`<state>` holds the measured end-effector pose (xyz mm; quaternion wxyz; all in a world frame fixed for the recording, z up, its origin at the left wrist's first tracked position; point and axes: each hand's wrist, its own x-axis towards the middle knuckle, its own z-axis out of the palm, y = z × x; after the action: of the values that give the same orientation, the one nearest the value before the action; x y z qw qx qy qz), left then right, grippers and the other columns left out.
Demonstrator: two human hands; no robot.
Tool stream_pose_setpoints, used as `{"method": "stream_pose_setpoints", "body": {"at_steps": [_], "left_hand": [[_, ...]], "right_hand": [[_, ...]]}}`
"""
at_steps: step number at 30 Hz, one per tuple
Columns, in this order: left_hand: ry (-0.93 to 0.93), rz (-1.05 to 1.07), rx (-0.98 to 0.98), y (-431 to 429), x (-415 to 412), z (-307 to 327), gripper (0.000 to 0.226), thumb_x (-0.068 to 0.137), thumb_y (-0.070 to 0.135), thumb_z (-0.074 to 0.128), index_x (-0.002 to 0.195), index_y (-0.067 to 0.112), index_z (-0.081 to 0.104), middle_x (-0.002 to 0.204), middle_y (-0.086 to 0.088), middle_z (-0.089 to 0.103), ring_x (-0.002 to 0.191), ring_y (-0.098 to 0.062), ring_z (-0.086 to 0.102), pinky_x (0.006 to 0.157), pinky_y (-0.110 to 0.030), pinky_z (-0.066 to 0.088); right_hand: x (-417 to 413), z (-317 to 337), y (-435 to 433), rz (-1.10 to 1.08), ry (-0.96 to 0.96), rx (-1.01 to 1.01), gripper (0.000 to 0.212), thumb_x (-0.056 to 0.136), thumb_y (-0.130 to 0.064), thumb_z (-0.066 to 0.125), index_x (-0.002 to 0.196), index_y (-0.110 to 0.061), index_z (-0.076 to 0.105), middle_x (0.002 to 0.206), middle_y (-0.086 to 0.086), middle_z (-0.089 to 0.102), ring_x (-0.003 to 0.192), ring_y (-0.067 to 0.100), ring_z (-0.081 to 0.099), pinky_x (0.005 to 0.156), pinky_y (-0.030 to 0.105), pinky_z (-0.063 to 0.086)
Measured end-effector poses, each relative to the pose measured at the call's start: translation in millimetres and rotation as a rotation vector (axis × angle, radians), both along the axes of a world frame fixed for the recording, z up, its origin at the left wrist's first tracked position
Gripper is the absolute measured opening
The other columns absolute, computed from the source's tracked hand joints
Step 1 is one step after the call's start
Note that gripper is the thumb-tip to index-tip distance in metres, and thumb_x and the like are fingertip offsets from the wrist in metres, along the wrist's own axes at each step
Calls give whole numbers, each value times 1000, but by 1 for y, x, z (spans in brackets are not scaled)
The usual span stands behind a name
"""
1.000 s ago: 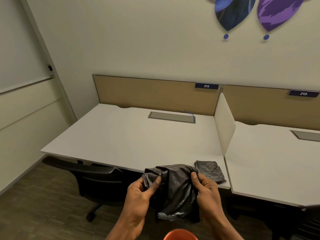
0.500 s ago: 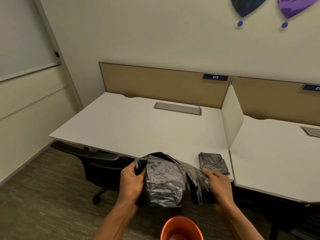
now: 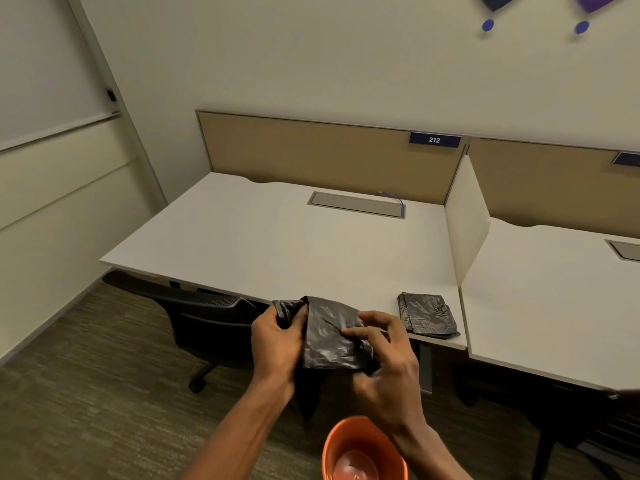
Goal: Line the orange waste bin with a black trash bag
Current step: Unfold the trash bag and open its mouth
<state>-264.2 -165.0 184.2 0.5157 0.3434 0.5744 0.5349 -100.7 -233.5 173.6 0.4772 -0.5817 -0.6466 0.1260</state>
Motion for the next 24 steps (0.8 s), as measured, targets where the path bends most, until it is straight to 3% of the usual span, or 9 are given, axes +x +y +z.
{"method": "stream_pose_setpoints", "body": {"at_steps": [3, 7, 11, 14, 16, 18, 21, 24], "left_hand": [[38, 46, 13, 1, -5, -16, 10, 98, 20, 81, 105, 14, 80, 98, -6, 87, 97, -26, 85, 88, -55, 69], [138, 109, -14, -2, -11, -35, 17, 98, 34, 80, 103, 18, 82, 95, -1, 87, 96, -22, 84, 91, -51, 68], [103, 63, -202, -5, -19, -59, 37, 98, 45, 78, 111, 11, 77, 98, -8, 86, 92, -24, 83, 84, -45, 69], [413, 15, -299, -13, -16, -62, 63, 96, 64, 67, 127, 10, 55, 115, -7, 73, 95, -20, 73, 78, -40, 63], [614, 9, -169, -24, -8, -52, 79, 91, 85, 47, 129, 16, 57, 126, -3, 64, 111, -24, 68, 96, -47, 59], [686, -46, -13, -34, -1, -38, 83, 87, 96, 31, 112, 26, 65, 124, 5, 61, 117, -20, 64, 110, -53, 52], [729, -293, 39, -39, 6, -34, 75, 73, 102, 52, 101, 34, 66, 109, 12, 67, 105, -13, 68, 100, -48, 59], [572, -371, 26, -40, 10, -35, 71, 65, 84, 85, 114, 34, 74, 105, 11, 81, 100, -3, 78, 88, -35, 68]], "right_hand": [[2, -3, 4, -89, 293, -100, 53, 83, 13, 75, 101, -37, 80, 121, -5, 69, 116, 6, 67, 96, 19, 58], [2, -10, 15, -100, 691, -366, 37, 93, 8, 69, 99, -23, 88, 98, 2, 85, 98, 17, 78, 89, 36, 57], [2, -12, 23, -176, 1012, -527, 32, 99, 7, 61, 90, -10, 86, 94, 9, 85, 88, 20, 79, 79, 30, 59], [4, -18, 28, -220, 1104, -581, 30, 102, 4, 59, 92, -10, 83, 90, 9, 85, 82, 20, 77, 55, 21, 54], [3, -21, 29, -250, 1104, -593, 28, 101, 5, 59, 97, -9, 82, 93, 11, 85, 88, 26, 79, 55, 24, 58], [-1, -23, 29, -266, 1096, -587, 24, 99, 5, 62, 97, -9, 82, 92, 14, 84, 94, 34, 80, 65, 37, 64], [-5, -22, 30, -261, 1137, -581, 14, 97, 3, 69, 98, -5, 81, 92, 18, 83, 92, 37, 80, 81, 50, 66], [-5, -18, 30, -188, 1209, -564, 10, 94, 4, 72, 100, 0, 79, 94, 22, 82, 85, 34, 79, 75, 42, 67]]}}
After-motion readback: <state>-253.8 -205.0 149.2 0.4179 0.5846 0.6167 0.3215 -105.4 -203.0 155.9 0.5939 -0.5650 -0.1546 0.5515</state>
